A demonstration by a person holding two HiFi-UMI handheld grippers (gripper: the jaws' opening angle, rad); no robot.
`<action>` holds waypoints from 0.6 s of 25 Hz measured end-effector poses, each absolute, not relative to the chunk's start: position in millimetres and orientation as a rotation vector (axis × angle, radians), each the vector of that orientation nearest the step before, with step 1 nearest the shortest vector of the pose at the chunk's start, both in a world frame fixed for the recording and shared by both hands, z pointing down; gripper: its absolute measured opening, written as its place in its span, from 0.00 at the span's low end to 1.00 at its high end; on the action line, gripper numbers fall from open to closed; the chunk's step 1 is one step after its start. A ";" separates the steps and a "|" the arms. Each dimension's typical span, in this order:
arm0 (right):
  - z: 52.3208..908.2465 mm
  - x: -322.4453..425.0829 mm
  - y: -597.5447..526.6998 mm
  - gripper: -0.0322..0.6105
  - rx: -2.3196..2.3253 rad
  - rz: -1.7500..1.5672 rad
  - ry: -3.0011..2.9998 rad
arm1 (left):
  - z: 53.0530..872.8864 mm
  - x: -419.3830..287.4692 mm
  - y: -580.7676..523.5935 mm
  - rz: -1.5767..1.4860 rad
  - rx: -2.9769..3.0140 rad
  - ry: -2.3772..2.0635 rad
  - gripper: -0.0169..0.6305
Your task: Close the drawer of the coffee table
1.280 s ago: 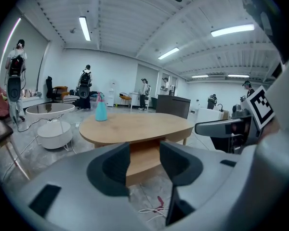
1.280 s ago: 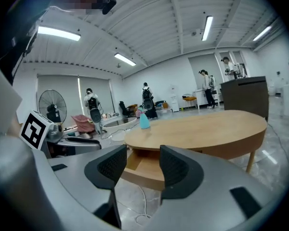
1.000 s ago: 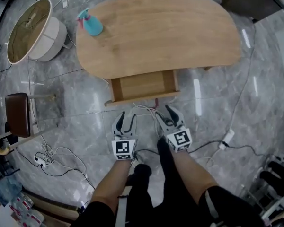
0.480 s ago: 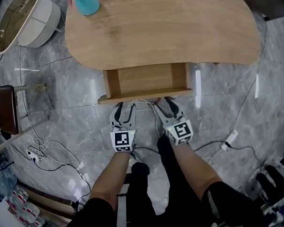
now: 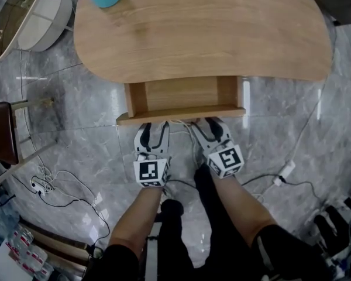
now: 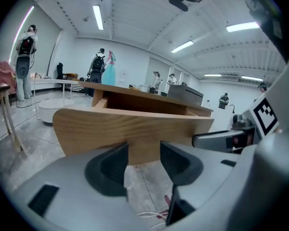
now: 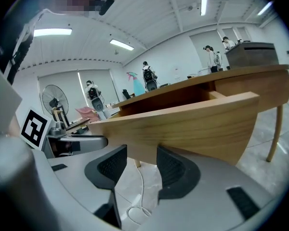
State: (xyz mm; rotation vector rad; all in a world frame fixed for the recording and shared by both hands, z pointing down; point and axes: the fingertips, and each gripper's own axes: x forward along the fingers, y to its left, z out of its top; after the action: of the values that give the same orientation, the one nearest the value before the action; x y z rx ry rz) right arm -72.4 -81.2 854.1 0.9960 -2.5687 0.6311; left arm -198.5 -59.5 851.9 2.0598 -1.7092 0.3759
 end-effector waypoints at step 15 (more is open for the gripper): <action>821.8 -99.9 -161.1 0.35 0.963 0.476 -2.690 | 839.1 -216.4 -143.2 0.397 2.127 -1.792 0.33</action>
State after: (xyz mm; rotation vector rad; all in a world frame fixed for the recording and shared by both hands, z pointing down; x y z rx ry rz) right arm -99.9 -161.1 821.8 0.9627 -2.6903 0.4764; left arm -216.4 -143.2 839.1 2.1270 -1.7917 0.3970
